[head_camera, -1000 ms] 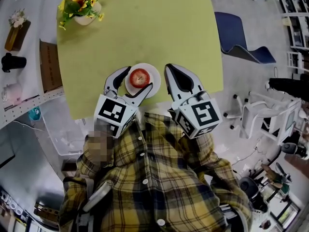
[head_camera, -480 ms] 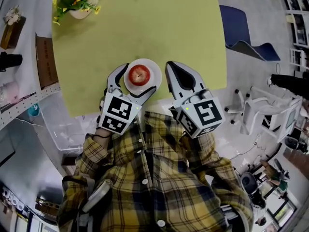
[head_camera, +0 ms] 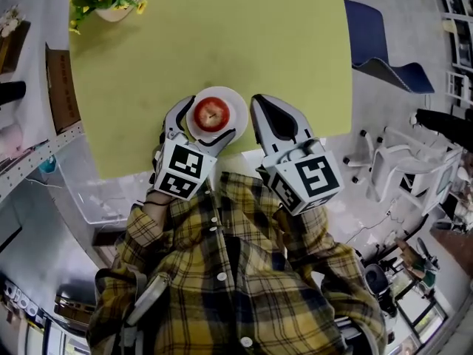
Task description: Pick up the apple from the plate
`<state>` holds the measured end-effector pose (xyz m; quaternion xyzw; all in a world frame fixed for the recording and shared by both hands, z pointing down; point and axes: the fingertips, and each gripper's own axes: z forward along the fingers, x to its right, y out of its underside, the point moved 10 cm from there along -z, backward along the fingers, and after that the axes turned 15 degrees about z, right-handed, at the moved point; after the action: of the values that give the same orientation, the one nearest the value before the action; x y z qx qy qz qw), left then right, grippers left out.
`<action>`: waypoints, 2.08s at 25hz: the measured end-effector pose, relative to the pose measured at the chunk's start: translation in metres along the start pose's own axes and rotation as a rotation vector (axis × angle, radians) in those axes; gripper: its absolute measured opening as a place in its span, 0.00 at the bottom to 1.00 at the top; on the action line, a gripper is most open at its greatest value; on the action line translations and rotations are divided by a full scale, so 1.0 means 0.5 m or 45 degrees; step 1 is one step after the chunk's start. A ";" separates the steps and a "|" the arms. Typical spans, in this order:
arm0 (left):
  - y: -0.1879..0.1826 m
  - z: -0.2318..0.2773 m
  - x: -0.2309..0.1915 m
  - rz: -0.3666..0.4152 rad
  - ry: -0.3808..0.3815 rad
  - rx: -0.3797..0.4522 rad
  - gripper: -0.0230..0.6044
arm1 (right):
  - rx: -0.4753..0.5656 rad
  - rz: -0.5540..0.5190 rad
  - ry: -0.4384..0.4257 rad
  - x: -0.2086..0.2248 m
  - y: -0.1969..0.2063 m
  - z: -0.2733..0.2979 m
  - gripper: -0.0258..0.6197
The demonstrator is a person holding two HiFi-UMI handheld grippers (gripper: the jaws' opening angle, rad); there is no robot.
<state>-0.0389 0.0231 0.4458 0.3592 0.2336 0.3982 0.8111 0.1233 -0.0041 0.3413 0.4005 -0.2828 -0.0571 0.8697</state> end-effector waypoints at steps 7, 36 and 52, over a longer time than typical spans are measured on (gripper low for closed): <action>0.014 0.021 0.004 0.041 0.036 -0.042 0.77 | -0.012 0.011 0.010 0.010 0.006 0.007 0.04; -0.015 0.015 -0.002 0.092 -0.013 -0.060 0.69 | -0.014 0.009 0.001 0.019 0.002 -0.002 0.04; -0.134 -0.089 -0.006 0.121 -0.033 0.019 0.69 | 0.072 -0.074 -0.070 -0.032 -0.063 -0.066 0.04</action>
<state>-0.0382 0.0098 0.3661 0.3810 0.2089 0.4297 0.7915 0.1317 0.0017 0.2943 0.4313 -0.2964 -0.0855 0.8478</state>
